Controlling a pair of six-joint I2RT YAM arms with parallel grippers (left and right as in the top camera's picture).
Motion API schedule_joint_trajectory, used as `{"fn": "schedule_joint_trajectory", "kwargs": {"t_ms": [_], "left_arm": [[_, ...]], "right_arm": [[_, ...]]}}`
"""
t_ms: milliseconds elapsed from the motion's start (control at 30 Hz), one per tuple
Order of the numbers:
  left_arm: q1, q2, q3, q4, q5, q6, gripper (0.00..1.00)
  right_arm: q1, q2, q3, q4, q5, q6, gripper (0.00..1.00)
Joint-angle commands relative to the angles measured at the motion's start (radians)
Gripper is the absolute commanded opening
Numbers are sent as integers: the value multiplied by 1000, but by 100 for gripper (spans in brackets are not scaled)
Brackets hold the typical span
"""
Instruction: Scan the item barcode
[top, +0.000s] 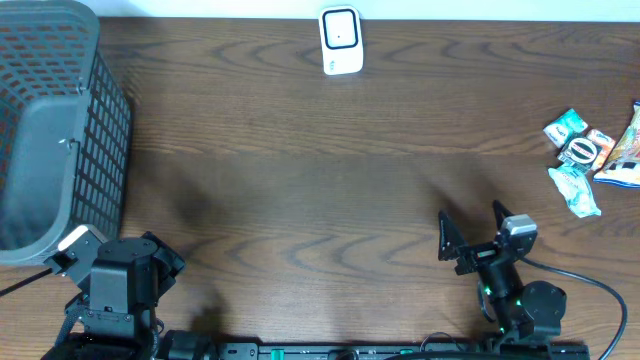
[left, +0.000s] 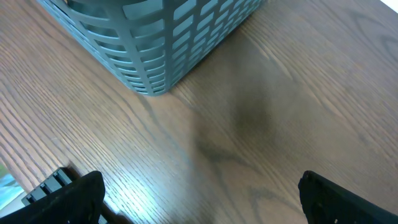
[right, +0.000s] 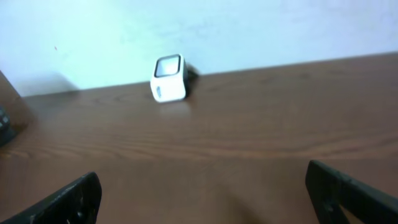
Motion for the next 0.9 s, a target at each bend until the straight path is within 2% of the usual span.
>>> {"fn": "schedule_joint_trajectory", "kwargs": {"t_ms": [0, 133, 233, 433, 867], "left_arm": [[3, -1, 0, -3, -16, -13, 98], [3, -1, 0, -3, -16, -13, 98], [3, -1, 0, -3, -16, -13, 98], [3, -1, 0, -3, -16, -13, 98], [3, -1, 0, -3, -16, -13, 98]], "right_arm": [[43, -15, -8, 23, 79, -27, 99], [72, -15, -31, 119, 163, -27, 99], [85, -15, -32, 137, 181, -94, 99], [84, -15, -32, 27, 186, -138, 99], [82, -14, -32, 27, 210, -140, 99]]}}
